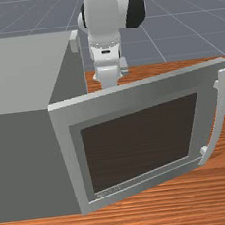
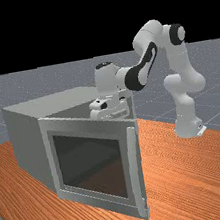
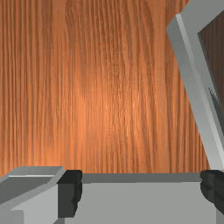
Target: Close the microwave
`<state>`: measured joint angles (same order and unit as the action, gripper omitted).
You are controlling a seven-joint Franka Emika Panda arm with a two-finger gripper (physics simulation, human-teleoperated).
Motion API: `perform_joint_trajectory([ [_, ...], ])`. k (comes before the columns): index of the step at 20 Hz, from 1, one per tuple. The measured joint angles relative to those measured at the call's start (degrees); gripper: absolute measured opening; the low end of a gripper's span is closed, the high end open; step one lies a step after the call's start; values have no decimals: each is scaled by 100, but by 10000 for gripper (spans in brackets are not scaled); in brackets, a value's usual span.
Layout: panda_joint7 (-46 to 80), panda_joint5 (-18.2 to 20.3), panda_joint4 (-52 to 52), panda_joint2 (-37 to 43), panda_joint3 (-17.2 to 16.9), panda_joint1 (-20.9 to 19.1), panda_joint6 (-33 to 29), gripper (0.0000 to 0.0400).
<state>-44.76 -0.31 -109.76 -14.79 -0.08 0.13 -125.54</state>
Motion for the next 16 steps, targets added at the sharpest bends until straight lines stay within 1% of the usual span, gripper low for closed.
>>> perform_joint_trajectory([
  [1, 0, 0, 42, 61, 0, 0, 91, 400],
  [3, -135, -1, 308, 143, 13, -11, 550, 400],
  [6, -111, 1, 567, 291, 10, -7, 930, 400],
  [7, 19, -89, 642, 326, -4, 16, 1030, 400],
  [8, -37, -4, 757, 328, 4, 0, 1185, 400],
  [10, -38, -4, 911, 365, 4, 0, 1383, 400],
  [13, 532, -30, 897, 395, 72, 129, 1324, 400],
  [14, 136, 416, 883, 393, 161, 90, 1303, 400],
  [15, 203, 514, 893, 380, 219, 139, 1294, 400],
  [16, 334, 430, 916, 366, 253, 218, 1296, 400],
])
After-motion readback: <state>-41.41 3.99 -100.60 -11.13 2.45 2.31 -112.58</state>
